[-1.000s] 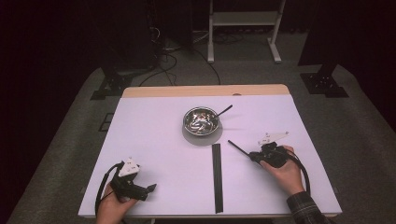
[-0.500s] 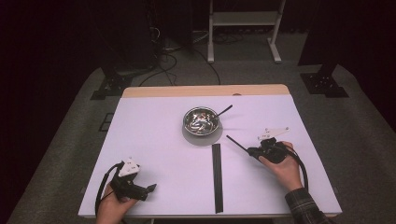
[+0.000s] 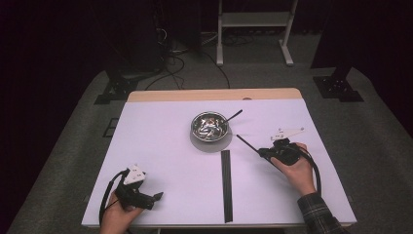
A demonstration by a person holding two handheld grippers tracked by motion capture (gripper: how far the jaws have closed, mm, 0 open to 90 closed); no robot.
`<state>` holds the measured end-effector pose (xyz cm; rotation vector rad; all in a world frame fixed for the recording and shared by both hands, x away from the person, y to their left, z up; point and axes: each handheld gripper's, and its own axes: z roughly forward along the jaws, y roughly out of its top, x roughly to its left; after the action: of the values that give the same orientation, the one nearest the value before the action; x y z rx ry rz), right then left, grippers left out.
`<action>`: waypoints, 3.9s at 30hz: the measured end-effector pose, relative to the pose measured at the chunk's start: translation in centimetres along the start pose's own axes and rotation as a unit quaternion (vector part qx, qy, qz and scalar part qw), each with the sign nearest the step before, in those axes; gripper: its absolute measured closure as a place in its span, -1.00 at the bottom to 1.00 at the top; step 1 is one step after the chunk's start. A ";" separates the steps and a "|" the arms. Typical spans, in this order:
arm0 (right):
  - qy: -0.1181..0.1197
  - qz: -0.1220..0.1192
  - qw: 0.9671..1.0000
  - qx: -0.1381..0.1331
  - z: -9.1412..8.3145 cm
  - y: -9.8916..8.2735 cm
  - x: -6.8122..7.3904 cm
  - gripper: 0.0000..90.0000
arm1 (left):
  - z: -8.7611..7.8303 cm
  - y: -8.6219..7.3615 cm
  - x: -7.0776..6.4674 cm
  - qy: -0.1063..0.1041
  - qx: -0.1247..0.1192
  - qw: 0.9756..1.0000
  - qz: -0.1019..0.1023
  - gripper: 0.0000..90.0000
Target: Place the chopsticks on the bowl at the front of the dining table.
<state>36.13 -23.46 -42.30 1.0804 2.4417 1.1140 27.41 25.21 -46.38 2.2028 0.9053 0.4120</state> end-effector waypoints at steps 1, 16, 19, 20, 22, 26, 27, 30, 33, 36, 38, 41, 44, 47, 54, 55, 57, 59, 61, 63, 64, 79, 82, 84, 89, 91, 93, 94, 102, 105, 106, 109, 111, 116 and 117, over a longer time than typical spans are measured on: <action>0.001 0.001 1.000 0.000 0.0 0.1 0.0 0.91 | 0.0 0.0 0.0 0.000 0.000 1.000 0.000 -1.00; 0.007 0.003 1.000 -0.015 -0.1 1.8 -0.2 0.91 | 0.0 0.0 0.0 0.000 0.000 1.000 0.000 -1.00; 0.009 0.002 1.000 -0.017 0.1 2.2 -0.1 0.91 | 0.0 0.0 0.0 0.000 0.000 1.000 0.000 -1.00; 0.009 0.001 1.000 -0.016 0.2 2.3 -0.1 0.91 | 0.0 0.0 0.0 0.000 0.000 1.000 0.000 -1.00; 0.010 0.001 1.000 -0.019 0.3 2.5 -0.1 0.91 | 0.0 0.0 0.0 0.000 0.000 1.000 0.000 -1.00; 0.011 0.001 1.000 -0.020 0.5 3.1 -0.1 0.91 | 0.0 0.0 0.0 0.000 0.000 1.000 0.000 -1.00; 0.012 0.001 1.000 -0.021 0.5 3.2 0.0 0.91 | 0.0 0.0 0.0 0.000 0.000 1.000 0.000 -1.00; 0.012 0.002 1.000 -0.021 0.7 3.6 0.0 0.91 | 0.0 0.0 0.0 0.000 0.000 1.000 0.000 -1.00; 0.011 -0.001 1.000 -0.020 1.0 4.0 0.0 0.91 | 0.0 0.0 0.0 0.000 0.000 1.000 0.000 -1.00; 0.011 -0.002 1.000 -0.018 1.3 4.3 0.1 0.91 | 0.0 0.0 0.0 0.000 0.000 1.000 0.000 -1.00; 0.010 -0.001 1.000 -0.017 1.5 4.5 0.0 0.91 | 0.0 0.0 0.0 0.000 0.000 1.000 0.000 -1.00; 0.011 -0.001 1.000 -0.018 1.8 4.8 0.0 0.91 | 0.0 0.0 0.0 0.000 0.000 1.000 0.000 -1.00; 0.011 -0.001 1.000 -0.014 2.0 5.2 0.0 0.91 | 0.0 0.0 0.0 0.000 0.001 1.000 0.002 -1.00; 0.011 0.000 1.000 -0.013 2.2 5.5 -0.1 0.91 | 0.0 0.0 0.0 0.000 0.001 1.000 0.001 -1.00; 0.006 0.001 1.000 -0.013 2.6 6.4 -0.3 0.91 | 0.0 0.0 0.0 0.000 0.000 1.000 0.000 -1.00; 0.005 0.002 1.000 -0.013 2.7 6.5 -0.3 0.91 | 0.0 0.0 0.0 0.000 -0.001 1.000 0.000 -1.00; 0.006 0.005 1.000 -0.013 2.9 6.8 -0.3 0.91 | 0.0 0.0 0.0 0.000 -0.001 1.000 0.000 -1.00; 0.006 0.005 1.000 -0.012 3.1 7.1 -0.4 0.91 | 0.0 0.0 0.0 0.000 -0.001 1.000 0.000 -1.00; 0.006 0.004 1.000 -0.013 3.3 7.4 -0.4 0.91 | 0.0 0.0 0.0 0.000 -0.001 1.000 0.000 -1.00; 0.006 0.006 1.000 -0.013 3.5 7.8 -0.4 0.91 | 0.0 0.0 0.0 0.000 -0.001 1.000 0.000 -1.00; 0.005 0.006 1.000 -0.014 3.6 7.9 -0.4 0.91 | 0.0 0.0 0.0 0.000 -0.001 1.000 0.000 -1.00; 0.003 0.008 1.000 -0.007 5.5 10.1 -0.5 0.91 | 0.0 0.0 0.0 0.000 -0.001 1.000 0.000 -1.00; 0.004 0.008 1.000 -0.005 6.0 10.6 -0.4 0.91 | 0.0 0.0 0.0 0.000 -0.001 1.000 0.000 -1.00; 0.004 0.010 1.000 -0.003 6.3 10.9 -0.3 0.91 | 0.0 0.0 0.0 0.000 -0.001 1.000 0.000 -1.00; 0.004 0.002 1.000 -0.004 6.9 11.7 0.0 0.91 | 0.0 0.0 0.0 0.000 -0.001 1.000 0.000 -1.00; 0.004 0.002 1.000 -0.002 7.1 12.0 0.1 0.91 | 0.0 0.0 0.0 0.000 -0.001 1.000 0.000 -1.00; 0.005 0.001 1.000 -0.002 7.4 12.3 0.2 0.91 | 0.0 0.0 0.0 0.001 -0.001 1.000 0.001 -1.00; 0.005 0.002 1.000 -0.003 7.5 12.5 0.2 0.91 | 0.0 0.0 0.0 0.000 -0.001 1.000 0.000 -1.00; 0.004 -0.001 1.000 0.001 8.5 13.6 0.4 0.91 | 0.0 0.0 0.0 0.000 -0.001 1.000 0.000 -1.00; 0.003 0.000 1.000 0.004 9.1 14.0 0.5 0.91 | 0.0 0.0 0.0 0.000 -0.001 1.000 0.000 -1.00; 0.002 0.000 1.000 0.005 9.3 14.1 0.5 0.91 | 0.0 0.0 0.0 0.000 -0.001 1.000 0.000 -1.00; 0.000 0.002 1.000 0.009 9.9 14.4 0.5 0.91 | 0.0 0.0 0.0 0.000 -0.001 1.000 0.000 -1.00; -0.002 0.001 1.000 0.012 10.3 14.7 0.5 0.91 | 0.0 0.0 0.0 0.000 -0.001 1.000 0.000 -1.00; -0.004 0.001 1.000 0.016 11.1 15.2 0.5 0.91 | 0.0 0.0 0.0 0.001 -0.001 1.000 0.001 -1.00; -0.006 0.000 1.000 0.019 11.3 15.3 0.6 0.91 | 0.0 0.0 0.0 0.000 0.000 1.000 0.001 -1.00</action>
<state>49.30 -10.24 -38.68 1.0938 2.4623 1.0630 27.40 25.22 -46.38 2.2034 0.9037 0.4141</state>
